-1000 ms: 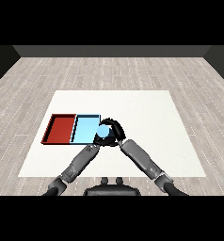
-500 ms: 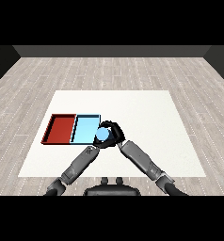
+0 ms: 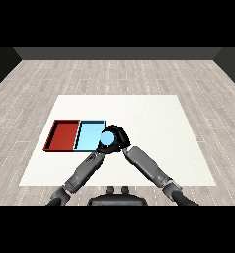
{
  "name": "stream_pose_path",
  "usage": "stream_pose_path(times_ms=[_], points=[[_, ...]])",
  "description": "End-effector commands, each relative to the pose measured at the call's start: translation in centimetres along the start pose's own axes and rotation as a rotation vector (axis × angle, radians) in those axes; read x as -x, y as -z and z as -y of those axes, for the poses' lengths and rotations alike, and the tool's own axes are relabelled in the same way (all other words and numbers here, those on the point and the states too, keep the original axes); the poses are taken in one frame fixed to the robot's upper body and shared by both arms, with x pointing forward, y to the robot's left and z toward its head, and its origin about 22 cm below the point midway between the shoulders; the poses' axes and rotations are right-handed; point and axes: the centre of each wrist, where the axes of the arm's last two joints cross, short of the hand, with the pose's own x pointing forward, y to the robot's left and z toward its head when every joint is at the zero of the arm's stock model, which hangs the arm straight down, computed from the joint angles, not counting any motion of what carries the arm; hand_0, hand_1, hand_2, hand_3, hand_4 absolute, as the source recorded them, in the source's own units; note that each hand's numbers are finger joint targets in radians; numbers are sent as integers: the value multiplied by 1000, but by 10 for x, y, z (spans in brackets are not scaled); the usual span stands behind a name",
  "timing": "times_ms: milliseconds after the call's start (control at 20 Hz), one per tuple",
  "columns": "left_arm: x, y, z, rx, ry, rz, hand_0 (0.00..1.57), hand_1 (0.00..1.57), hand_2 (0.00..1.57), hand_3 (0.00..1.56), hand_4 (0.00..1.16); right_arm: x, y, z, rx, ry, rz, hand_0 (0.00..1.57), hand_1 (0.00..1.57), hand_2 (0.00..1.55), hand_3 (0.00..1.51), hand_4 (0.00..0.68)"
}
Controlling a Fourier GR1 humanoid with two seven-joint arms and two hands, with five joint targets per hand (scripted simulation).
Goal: Pick the blue can and put it in the blue box
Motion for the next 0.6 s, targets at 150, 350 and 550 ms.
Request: stream_pose_path(times_ms=[150, 350, 550], points=[[6, -7, 5, -7, -33, -59, 1571, 1571, 1544, 1473, 765, -5, -7, -5, -1, 114, -43, 1091, 1091, 1121, 798, 0], [0, 3, 4, -8, -54, -48, 1571, 1571, 1516, 1448, 1097, -1, -7, 3, 28, 90, -42, 0, 0, 0, 0, 0], [0, -2, 10, -19, -45, -31, 1571, 1571, 1520, 1454, 1121, -4, -24, 0, 50, 95, -29, 0, 0, 0, 0, 0]])
